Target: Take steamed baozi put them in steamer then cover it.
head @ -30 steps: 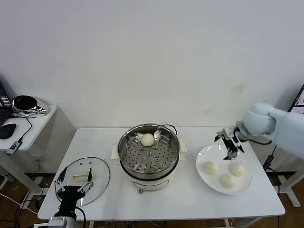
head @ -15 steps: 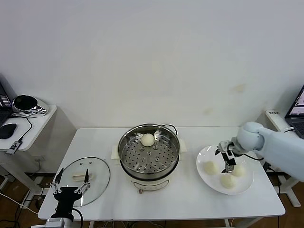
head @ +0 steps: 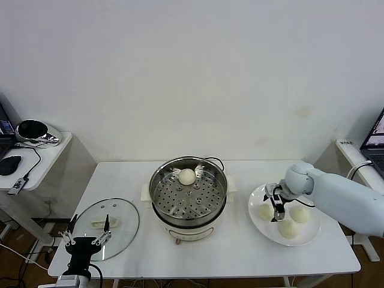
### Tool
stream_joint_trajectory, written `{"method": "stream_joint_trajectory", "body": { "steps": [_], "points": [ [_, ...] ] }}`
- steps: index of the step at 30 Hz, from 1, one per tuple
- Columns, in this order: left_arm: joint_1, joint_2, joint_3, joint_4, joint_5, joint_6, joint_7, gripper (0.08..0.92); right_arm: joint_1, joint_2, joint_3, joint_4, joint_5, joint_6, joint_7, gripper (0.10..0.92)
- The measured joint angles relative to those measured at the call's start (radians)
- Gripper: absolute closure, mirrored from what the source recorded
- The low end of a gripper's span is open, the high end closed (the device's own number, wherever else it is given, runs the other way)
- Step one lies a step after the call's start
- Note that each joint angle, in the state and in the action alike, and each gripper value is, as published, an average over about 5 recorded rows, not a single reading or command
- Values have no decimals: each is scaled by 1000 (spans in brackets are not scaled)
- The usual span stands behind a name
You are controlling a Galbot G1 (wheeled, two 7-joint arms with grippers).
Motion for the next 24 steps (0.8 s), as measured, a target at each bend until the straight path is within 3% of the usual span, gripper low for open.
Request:
{"method": "stream_joint_trajectory", "body": {
  "steps": [11,24],
  "points": [
    [0,-2,-1,0,0,0,-2,177,-13,14,26,-25,-13,0,-20,433],
    [-13,5,6,-4,-4,5,-3,177,174,-81,-66,80,92,-35,-42,449]
  ]
}}
